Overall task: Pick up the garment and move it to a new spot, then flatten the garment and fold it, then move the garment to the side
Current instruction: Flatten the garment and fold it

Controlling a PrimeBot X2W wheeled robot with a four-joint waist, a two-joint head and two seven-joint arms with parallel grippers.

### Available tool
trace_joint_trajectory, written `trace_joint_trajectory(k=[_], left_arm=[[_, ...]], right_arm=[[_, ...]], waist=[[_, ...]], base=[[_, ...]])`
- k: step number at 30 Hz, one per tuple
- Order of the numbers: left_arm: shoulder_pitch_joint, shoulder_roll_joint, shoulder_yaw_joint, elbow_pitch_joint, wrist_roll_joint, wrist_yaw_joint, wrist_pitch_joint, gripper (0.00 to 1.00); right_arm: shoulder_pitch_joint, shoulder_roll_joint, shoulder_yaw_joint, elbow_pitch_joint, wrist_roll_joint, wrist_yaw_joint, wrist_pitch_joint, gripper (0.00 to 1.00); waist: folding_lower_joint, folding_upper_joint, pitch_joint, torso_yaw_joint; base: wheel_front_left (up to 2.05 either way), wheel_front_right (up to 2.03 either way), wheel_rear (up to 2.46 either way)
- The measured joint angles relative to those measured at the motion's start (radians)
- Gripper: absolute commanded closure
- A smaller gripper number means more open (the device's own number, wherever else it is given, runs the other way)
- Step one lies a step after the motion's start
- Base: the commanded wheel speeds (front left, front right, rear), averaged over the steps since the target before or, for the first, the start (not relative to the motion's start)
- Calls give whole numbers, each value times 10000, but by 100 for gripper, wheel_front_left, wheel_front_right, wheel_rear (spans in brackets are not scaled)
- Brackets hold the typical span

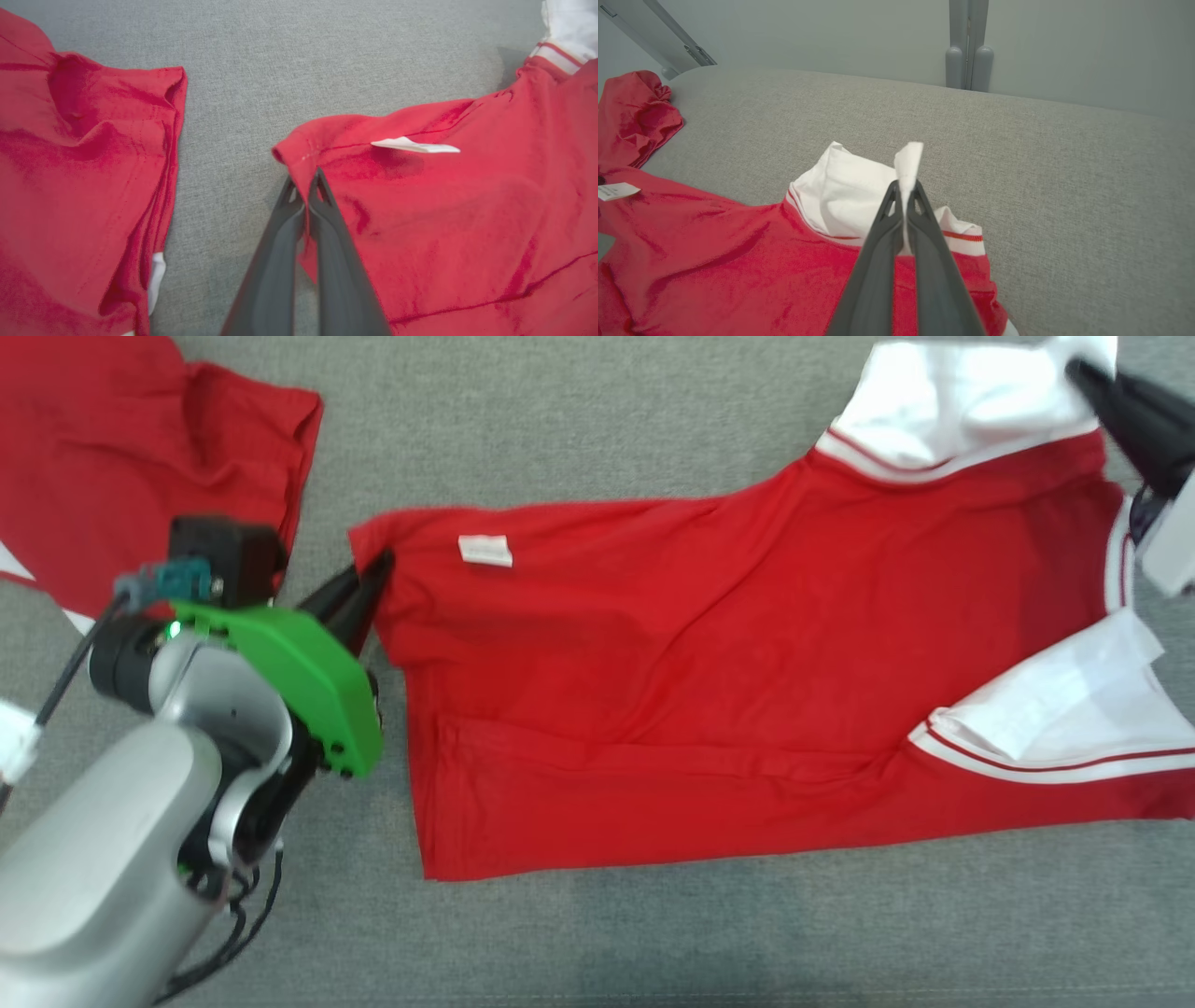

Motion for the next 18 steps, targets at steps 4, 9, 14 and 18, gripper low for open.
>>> trace_joint_trajectory(k=[4, 9, 14, 18], left_arm=[[1165, 391, -12, -759, -113, 353, -295, 100], [2309, 554, 63, -1413, -399, 681, -731, 100], [2884, 746, 263, -1728, -627, 880, -1005, 100], [3275, 825, 372, -1680, -865, 924, -1175, 100]], right_arm=[[1534, -211, -351, -736, 169, 0, -362, 100], [3314, -203, -1110, -1542, 332, 0, -779, 100], [4656, -12, -1703, -1927, 330, -2, -859, 100], [5439, 472, -1875, -2061, 159, 0, -853, 100]], waist=[[0, 0, -461, -324], [0, 0, -987, -686], [0, 0, -1320, -922], [0, 0, -1490, -1159]], base=[[0, 0, 0], [0, 0, 0], [0, 0, 0], [0, 0, 0]])
